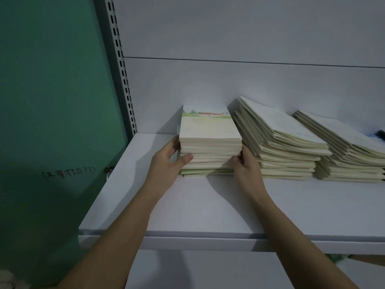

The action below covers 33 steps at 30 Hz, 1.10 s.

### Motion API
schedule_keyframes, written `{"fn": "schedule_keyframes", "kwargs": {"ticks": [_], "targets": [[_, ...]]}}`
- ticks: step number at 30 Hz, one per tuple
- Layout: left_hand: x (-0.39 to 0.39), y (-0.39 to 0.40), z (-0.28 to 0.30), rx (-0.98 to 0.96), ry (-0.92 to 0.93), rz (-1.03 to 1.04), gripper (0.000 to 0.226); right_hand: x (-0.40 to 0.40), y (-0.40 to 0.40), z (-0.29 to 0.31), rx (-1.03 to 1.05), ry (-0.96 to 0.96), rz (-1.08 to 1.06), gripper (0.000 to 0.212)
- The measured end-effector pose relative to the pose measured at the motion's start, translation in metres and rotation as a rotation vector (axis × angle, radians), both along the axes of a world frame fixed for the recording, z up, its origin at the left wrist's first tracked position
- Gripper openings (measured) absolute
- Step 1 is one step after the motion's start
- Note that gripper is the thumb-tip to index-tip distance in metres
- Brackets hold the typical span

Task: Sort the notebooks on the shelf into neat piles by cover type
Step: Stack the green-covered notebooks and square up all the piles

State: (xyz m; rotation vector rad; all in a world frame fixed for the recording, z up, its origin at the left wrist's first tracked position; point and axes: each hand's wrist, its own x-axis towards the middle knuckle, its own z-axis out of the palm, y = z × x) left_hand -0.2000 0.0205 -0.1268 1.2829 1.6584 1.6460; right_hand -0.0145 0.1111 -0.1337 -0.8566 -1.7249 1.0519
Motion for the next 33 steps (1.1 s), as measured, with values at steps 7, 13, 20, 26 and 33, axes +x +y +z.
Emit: {"fn": "schedule_keyframes", "kwargs": {"ticks": [7, 13, 20, 26, 33], "targets": [[-0.007, 0.003, 0.007, 0.005, -0.107, -0.042, 0.059, -0.007, -0.001, 0.001, -0.095, 0.096, 0.039, 0.049], [-0.007, 0.000, 0.007, 0.008, -0.125, -0.076, 0.056, -0.001, 0.001, -0.003, -0.207, 0.147, 0.104, 0.043], [-0.003, 0.002, 0.008, 0.014, -0.110, -0.092, 0.056, -0.004, 0.003, 0.003, -0.088, 0.077, 0.027, 0.040], [0.001, -0.004, 0.005, -0.004, -0.102, -0.110, 0.056, 0.002, -0.001, 0.005, -0.077, 0.077, 0.080, 0.042], [0.004, -0.003, 0.003, -0.027, -0.051, -0.069, 0.052, 0.001, 0.001, 0.002, -0.020, 0.024, 0.105, 0.043]]}}
